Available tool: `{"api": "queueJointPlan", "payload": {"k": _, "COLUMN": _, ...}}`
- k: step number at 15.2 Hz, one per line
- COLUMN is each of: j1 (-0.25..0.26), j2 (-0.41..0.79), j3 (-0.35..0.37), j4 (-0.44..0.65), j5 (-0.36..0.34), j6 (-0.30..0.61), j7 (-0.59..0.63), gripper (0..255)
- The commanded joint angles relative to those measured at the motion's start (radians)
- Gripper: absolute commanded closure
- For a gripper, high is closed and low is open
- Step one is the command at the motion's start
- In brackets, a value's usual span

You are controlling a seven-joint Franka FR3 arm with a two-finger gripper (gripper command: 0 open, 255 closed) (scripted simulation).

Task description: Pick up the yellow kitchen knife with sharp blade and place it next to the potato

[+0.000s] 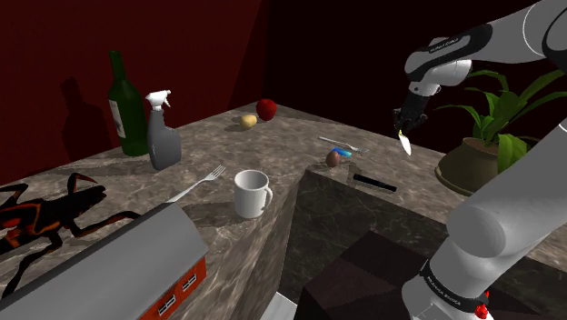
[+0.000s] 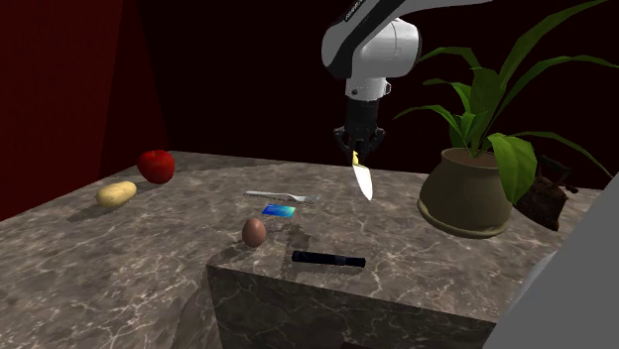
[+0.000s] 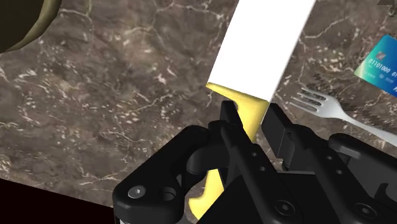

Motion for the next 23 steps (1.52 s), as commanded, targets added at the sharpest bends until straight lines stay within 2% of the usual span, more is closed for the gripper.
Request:
{"api": "queueJointPlan", "payload": {"k": 1, "j1": 0.0, "j2": -0.008, "j3": 0.003, "j4": 0.02, "j5": -0.003, "j6": -0.028, "j7": 0.004, "gripper": 255}}
{"api": "queueJointPlan", "payload": {"k": 12, "j1": 0.117, "j2": 0.097, "j3": 0.141, "j4": 0.12, "j5": 0.042, "j6": -0.035, "j7": 0.235, "gripper": 255}}
{"api": "queueJointPlan", "payload": {"k": 23, "j1": 0.222, "j2": 0.3, "j3": 0.245, "j4": 0.365, "j5": 0.085, "j6": -0.085, "j7": 0.429, "gripper": 255}}
